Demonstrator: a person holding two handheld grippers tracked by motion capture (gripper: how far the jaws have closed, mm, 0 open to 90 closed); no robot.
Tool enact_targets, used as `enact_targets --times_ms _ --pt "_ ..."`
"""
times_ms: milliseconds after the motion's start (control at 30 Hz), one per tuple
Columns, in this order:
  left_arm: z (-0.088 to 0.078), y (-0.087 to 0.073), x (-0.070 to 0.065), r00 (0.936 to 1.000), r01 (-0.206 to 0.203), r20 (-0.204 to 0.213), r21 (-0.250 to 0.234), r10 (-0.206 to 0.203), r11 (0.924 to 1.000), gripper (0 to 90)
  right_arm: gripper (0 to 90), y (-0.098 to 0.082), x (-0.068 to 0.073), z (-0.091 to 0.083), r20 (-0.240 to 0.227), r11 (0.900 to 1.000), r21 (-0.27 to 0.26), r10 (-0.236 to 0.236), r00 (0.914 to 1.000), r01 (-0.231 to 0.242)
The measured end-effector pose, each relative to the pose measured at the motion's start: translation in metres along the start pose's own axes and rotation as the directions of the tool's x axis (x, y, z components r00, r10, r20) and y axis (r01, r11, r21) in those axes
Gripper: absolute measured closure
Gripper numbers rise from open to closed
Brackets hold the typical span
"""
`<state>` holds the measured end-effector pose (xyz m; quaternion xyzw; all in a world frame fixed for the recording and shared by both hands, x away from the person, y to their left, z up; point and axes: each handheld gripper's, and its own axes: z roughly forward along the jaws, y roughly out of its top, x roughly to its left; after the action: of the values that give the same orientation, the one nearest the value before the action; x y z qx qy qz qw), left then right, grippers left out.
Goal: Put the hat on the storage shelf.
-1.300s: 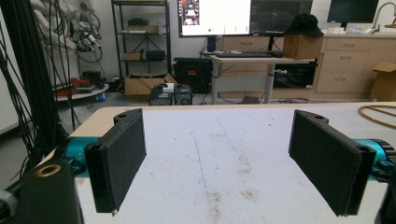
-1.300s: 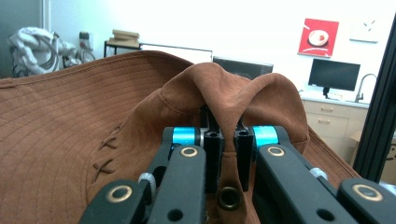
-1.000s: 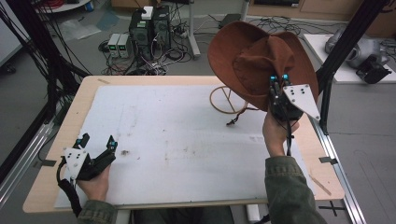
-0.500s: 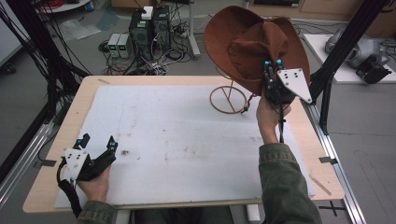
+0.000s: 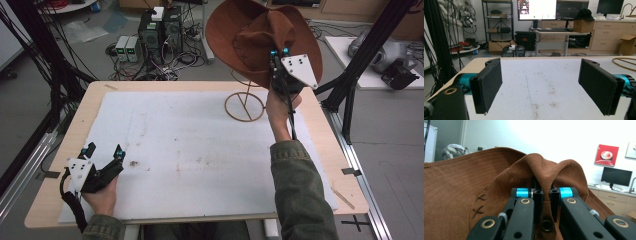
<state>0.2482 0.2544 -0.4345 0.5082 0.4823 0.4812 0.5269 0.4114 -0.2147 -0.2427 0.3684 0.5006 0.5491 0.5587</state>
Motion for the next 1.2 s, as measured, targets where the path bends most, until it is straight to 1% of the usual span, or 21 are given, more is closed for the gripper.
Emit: enact_targets --times_ms 67,133,233,333,467,600,633,733,867,967,1067,1133,1167,1200 --pt "0.0 0.0 -0.001 1.0 -0.002 0.003 -0.004 0.002 1.0 19.3 87.4 0.003 0.003 0.007 -0.003 1.0 0.001 -0.008 1.0 0.008" --pt "0.001 0.0 -0.002 1.0 -0.006 0.007 0.002 0.006 1.0 19.3 87.4 0.005 0.005 0.011 -0.004 1.0 0.003 -0.015 0.9999 0.015" --pt "0.001 0.0 -0.002 0.9999 -0.01 0.011 0.002 0.01 0.9999 19.3 87.4 0.003 0.009 0.017 -0.014 1.0 0.013 -0.024 0.9996 0.024" --pt "0.001 0.0 -0.002 0.9999 -0.005 0.009 0.001 0.005 1.0 19.3 87.4 -0.001 0.009 0.019 -0.02 0.999 0.039 -0.012 0.9997 0.013" --pt "0.0 0.0 -0.001 1.0 -0.003 0.005 0.0 0.003 1.0 19.3 87.3 -0.01 0.009 0.021 -0.002 0.998 0.059 -0.015 0.9999 0.015" --pt "0.0 0.0 -0.001 1.0 -0.007 0.006 0.0 0.007 1.0 19.3 87.3 -0.017 0.007 0.025 0.012 0.996 0.089 -0.002 0.9999 0.001" --pt "0.0 0.0 -0.001 1.0 -0.007 0.006 0.0 0.007 1.0 19.3 87.3 -0.017 0.007 0.025 0.016 0.996 0.088 -0.009 0.9998 0.008" --pt "0.0 0.0 -0.001 1.0 -0.004 0.007 0.003 0.004 1.0 19.3 87.3 -0.018 0.009 0.026 0.017 0.996 0.087 0.004 0.9998 -0.005" --pt "-0.001 0.0 -0.002 0.9999 -0.005 0.01 -0.001 0.005 1.0 19.4 87.3 -0.021 0.015 0.027 0.027 0.995 0.098 -0.016 0.9995 0.013" --pt "-0.002 0.0 -0.001 0.9999 -0.007 0.01 -0.001 0.007 1.0 19.4 87.3 -0.027 0.016 0.026 0.026 0.996 0.085 -0.021 0.9994 0.019" --pt "-0.002 0.0 -0.001 1.0 0.001 0.004 0.001 -0.001 1.0 19.4 87.2 -0.036 0.013 0.024 0.044 0.994 0.107 0.004 0.999 -0.008" --pt "-0.002 0.0 -0.001 1.0 0.003 0.005 0.003 -0.003 1.0 19.5 87.2 -0.04 0.011 0.022 0.061 0.995 0.095 0.027 0.9978 -0.033" --pt "-0.001 0.0 -0.002 1.0 0.003 0.005 -0.002 -0.003 1.0 19.5 87.2 -0.041 0.011 0.021 0.06 0.995 0.093 0.041 0.9973 -0.047" --pt "-0.001 0.0 -0.002 1.0 0.003 0.006 0.001 -0.003 1.0 19.5 87.2 -0.041 0.011 0.021 0.063 0.995 0.088 0.037 0.9973 -0.042"
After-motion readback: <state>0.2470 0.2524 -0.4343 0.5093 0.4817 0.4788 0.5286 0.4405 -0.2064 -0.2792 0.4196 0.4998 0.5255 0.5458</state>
